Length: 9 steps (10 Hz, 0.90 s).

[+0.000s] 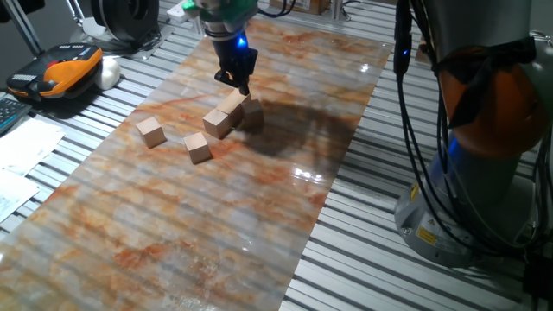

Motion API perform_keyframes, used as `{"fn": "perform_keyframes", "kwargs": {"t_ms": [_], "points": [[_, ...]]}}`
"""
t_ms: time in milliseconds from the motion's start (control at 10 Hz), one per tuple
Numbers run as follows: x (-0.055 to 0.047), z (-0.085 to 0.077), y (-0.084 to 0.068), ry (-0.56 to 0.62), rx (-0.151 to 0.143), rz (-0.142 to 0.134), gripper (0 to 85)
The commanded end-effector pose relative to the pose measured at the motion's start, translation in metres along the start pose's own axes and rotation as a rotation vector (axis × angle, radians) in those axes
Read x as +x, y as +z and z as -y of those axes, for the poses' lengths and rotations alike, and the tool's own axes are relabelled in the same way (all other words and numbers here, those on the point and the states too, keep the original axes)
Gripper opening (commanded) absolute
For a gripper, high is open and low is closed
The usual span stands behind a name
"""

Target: Stack the blocks into a pyramid shape

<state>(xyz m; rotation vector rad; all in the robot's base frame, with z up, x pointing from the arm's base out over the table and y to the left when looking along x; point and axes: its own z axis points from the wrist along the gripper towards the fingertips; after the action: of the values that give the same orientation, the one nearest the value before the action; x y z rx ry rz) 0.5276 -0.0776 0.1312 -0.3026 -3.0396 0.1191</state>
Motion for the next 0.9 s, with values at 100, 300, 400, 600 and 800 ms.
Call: {"fn": "perform_keyframes", "kwargs": {"t_ms": [100,300,400,600,800], "points": [[-0.010,0.010,0.012,-0.019,-0.008,0.016,0.0],[-0.014,0.015,0.019,-0.022,-0.014,0.027,0.0],[-0.014,0.015,0.022,-0.022,-0.011,0.027,0.0],[-0.011,0.016,0.033,-0.021,-0.018,0.044,0.0],[-0.009,0.018,0.035,-0.034,-0.031,0.040,0.0]]}}
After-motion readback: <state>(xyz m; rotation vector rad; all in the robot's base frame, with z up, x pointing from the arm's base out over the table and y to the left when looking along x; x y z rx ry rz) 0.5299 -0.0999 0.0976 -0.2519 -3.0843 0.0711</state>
